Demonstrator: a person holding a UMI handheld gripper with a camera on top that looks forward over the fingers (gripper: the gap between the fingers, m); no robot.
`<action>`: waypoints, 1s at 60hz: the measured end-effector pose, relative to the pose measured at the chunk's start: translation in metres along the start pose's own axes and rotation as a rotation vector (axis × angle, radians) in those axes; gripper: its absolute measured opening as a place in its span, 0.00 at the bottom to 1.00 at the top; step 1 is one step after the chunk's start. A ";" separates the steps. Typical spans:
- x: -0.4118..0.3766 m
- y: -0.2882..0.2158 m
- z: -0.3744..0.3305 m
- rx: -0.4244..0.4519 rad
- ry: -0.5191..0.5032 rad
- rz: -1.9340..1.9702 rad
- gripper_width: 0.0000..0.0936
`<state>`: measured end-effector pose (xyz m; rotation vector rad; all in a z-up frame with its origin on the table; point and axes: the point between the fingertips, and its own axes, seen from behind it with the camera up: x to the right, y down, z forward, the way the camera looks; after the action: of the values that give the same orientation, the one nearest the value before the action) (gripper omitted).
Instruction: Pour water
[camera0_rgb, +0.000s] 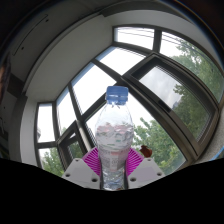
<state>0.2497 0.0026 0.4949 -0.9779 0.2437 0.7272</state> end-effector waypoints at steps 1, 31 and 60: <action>0.004 -0.005 0.000 -0.002 0.010 -0.062 0.28; 0.344 0.166 -0.145 -0.656 0.493 -0.748 0.29; 0.371 0.198 -0.196 -0.730 0.606 -0.744 0.89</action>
<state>0.4191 0.0767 0.0699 -1.8400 0.1132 -0.2205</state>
